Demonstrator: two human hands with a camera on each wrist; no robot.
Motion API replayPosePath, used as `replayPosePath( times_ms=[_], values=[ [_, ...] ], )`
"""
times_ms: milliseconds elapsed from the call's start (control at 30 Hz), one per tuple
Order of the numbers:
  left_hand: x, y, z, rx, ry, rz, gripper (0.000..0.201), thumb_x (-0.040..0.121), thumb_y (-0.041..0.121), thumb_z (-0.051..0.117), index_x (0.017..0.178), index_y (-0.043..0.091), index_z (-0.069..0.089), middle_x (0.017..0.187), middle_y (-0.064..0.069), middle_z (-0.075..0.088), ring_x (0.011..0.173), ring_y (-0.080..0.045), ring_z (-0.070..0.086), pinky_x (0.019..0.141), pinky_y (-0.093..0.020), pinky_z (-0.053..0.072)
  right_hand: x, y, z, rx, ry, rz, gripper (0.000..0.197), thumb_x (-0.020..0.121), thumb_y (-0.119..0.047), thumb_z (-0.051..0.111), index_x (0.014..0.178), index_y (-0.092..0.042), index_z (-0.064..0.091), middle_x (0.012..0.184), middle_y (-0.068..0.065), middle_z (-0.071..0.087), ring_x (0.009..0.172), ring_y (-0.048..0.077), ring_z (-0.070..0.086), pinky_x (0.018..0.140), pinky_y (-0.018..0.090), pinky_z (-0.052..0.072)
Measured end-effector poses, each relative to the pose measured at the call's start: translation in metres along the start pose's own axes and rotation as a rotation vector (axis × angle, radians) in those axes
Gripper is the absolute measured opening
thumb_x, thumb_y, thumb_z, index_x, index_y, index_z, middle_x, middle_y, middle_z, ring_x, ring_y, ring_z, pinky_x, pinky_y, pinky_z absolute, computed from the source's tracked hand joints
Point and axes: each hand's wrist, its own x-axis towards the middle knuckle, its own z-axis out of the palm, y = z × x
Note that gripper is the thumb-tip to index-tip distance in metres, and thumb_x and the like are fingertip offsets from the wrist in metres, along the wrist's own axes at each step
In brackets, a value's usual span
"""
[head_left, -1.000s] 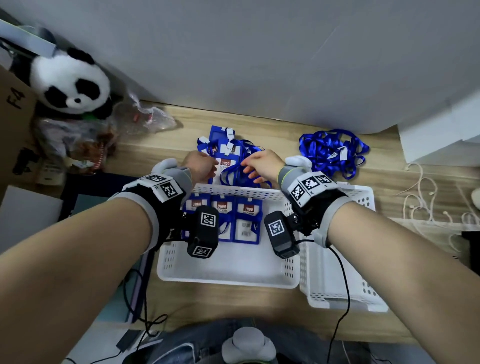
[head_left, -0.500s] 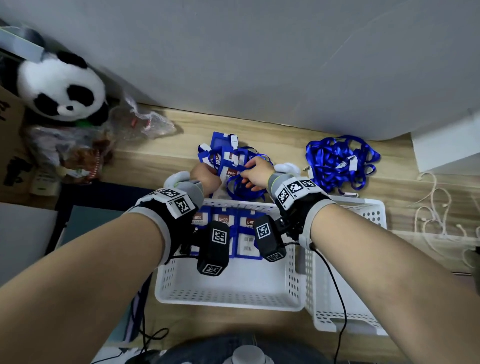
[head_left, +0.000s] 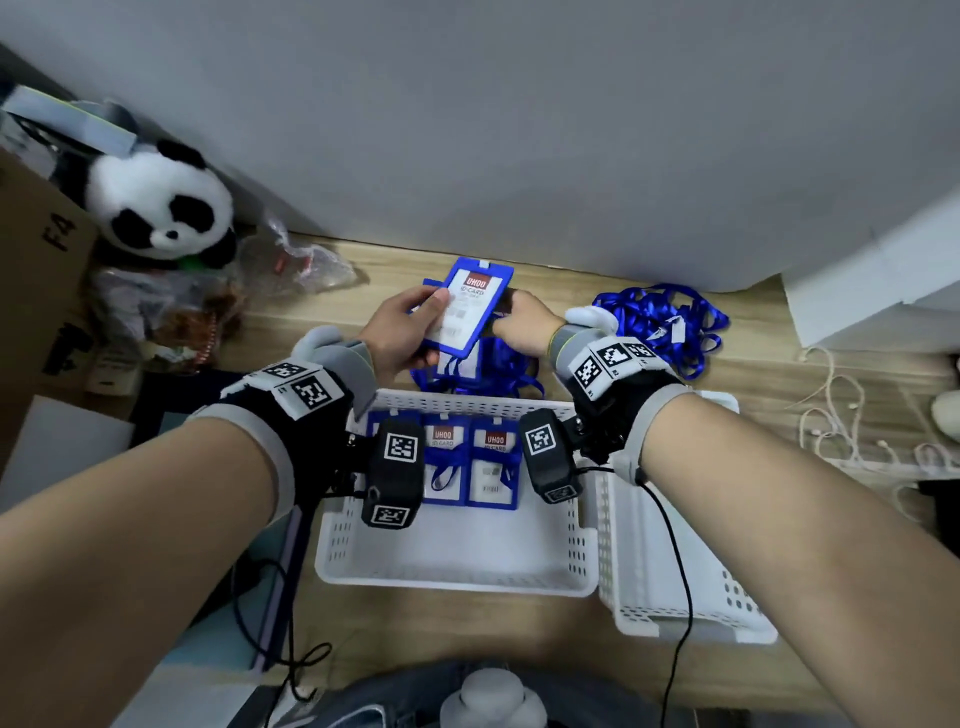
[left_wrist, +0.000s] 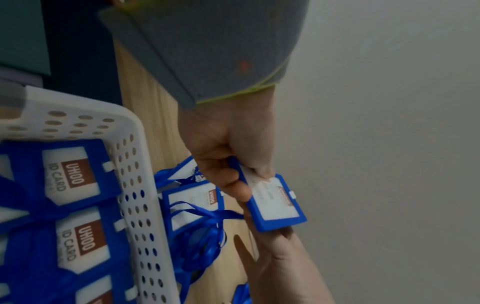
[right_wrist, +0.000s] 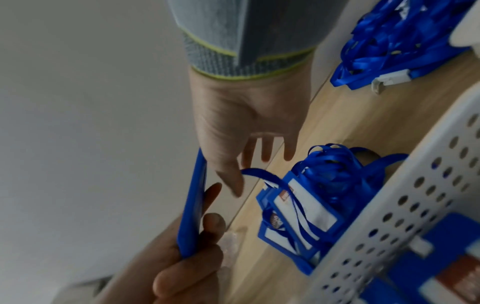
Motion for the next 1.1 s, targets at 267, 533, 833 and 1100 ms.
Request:
replayPosePath(
  times_ms=[267, 533, 833, 1100],
  values=[
    [-0.028, 0.017, -0.001, -0.353, 0.035, 0.074, 0.01, 0.084, 0.004, 0.065, 0.088, 0.01, 0.059, 0.081, -0.004, 0.068, 0.061, -0.011, 0.067, 0.055, -0.023, 0.056, -0.033, 0.006, 0.001, 0.046, -0.037, -0.082, 0.023, 0.097, -0.005, 0.039, 0.106, 0.003, 0.059, 0.09, 0.014, 0.067, 0.061, 0.009, 0.063, 0.067, 0.024, 0.049],
    [-0.044, 0.012, 0.008, 0.058, 0.233, 0.26, 0.005, 0.091, 0.007, 0.057, 0.091, 0.012, 0.055, 0.087, -0.005, 0.062, 0.077, -0.017, 0.062, 0.066, -0.029, 0.057, -0.073, -0.009, -0.005, -0.073, -0.208, -0.178, 0.035, 0.099, -0.018, 0.042, 0.07, -0.014, 0.06, 0.049, -0.002, 0.035, 0.036, 0.003, 0.036, 0.044, 0.013, 0.036],
    [-0.079, 0.02, 0.005, -0.154, -0.341, 0.116, 0.011, 0.091, 0.006, 0.054, 0.095, 0.012, 0.062, 0.082, -0.002, 0.074, 0.076, -0.016, 0.07, 0.067, -0.03, 0.06, -0.077, -0.019, -0.04, 0.014, 0.156, -0.156, 0.033, 0.093, -0.029, 0.054, 0.062, -0.017, 0.05, 0.049, -0.002, 0.036, 0.043, 0.009, 0.029, 0.043, 0.021, 0.023],
    [-0.072, 0.024, 0.017, -0.363, 0.079, 0.16, 0.012, 0.088, 0.007, 0.061, 0.083, 0.017, 0.057, 0.079, -0.002, 0.067, 0.07, -0.016, 0.064, 0.054, -0.028, 0.058, -0.093, 0.01, 0.001, -0.12, -0.05, -0.01, 0.039, 0.098, -0.031, 0.041, 0.062, -0.017, 0.048, 0.053, -0.002, 0.035, 0.044, 0.009, 0.028, 0.04, 0.018, 0.025]
  ],
)
